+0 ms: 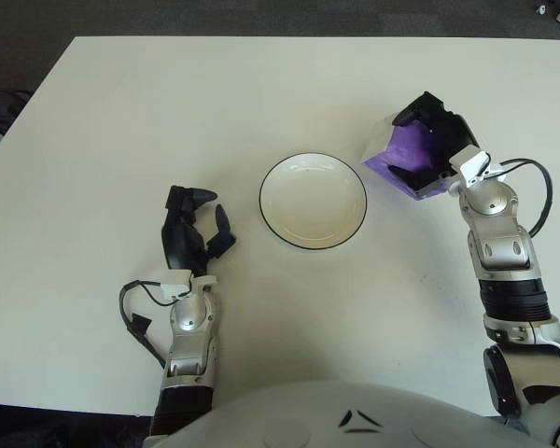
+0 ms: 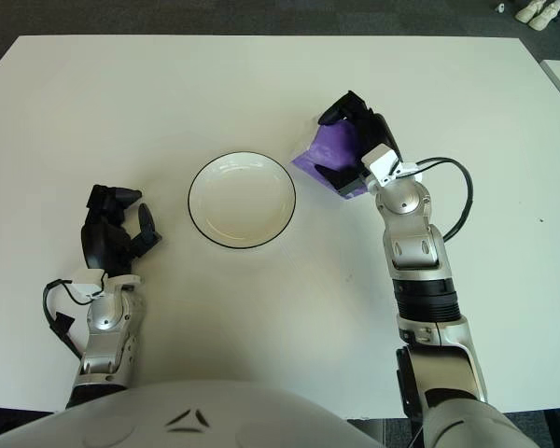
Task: Put the tissue paper into the plate.
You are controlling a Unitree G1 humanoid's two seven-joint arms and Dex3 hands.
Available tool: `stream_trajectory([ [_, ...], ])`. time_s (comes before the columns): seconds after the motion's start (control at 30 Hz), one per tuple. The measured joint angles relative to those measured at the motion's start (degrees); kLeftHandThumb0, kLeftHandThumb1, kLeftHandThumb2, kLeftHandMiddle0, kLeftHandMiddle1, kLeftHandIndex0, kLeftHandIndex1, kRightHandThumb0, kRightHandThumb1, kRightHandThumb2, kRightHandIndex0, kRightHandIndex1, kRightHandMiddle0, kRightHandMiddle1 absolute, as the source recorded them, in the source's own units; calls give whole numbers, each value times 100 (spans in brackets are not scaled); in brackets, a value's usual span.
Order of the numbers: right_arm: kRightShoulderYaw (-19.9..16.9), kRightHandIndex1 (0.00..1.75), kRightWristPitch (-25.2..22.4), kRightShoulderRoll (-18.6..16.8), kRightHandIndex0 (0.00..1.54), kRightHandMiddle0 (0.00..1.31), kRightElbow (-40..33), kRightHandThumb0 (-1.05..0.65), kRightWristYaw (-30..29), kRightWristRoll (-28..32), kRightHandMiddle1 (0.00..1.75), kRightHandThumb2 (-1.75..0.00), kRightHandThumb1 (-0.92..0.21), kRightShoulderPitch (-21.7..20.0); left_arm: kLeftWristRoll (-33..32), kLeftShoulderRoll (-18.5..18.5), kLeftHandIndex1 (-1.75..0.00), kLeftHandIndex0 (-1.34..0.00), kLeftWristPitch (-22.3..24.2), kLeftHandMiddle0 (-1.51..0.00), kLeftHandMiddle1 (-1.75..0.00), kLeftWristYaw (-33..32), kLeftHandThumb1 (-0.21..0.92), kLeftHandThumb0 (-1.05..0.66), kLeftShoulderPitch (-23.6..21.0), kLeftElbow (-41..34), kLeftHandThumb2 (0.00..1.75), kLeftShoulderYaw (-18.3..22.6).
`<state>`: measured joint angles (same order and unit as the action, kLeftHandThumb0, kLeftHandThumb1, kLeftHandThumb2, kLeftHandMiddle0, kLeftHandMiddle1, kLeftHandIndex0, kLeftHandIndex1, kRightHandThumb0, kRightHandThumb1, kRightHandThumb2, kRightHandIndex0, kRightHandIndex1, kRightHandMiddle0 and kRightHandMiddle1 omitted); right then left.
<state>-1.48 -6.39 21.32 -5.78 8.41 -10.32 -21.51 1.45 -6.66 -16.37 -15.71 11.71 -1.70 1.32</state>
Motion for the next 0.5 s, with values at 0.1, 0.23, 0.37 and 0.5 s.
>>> stream_trajectory([
  [0.1,-2,169,74,-25,88,67,-85,0,-21,5,175,-171,4,-40,0,0,-175,-48,14,-63,-148,3,47,-43,0,-4,113,-4],
  [0.23,-27,173,74,-129,86,67,-258,0,-33,89,175,-172,4,-108,0,1,-175,-49,9,-63,-147,33,47,-43,-1,2,113,-6],
  [0.37,-144,172,-84,-229,89,68,-480,0,263,661,175,-174,6,-218,2,1,-175,-49,-19,-62,-146,41,47,-43,-7,19,114,-4],
  [0.5,-223,170,-289,-256,90,68,-654,0,532,1116,175,-175,7,-330,2,1,-175,-49,-19,-63,-146,41,47,-43,-20,28,114,-4],
])
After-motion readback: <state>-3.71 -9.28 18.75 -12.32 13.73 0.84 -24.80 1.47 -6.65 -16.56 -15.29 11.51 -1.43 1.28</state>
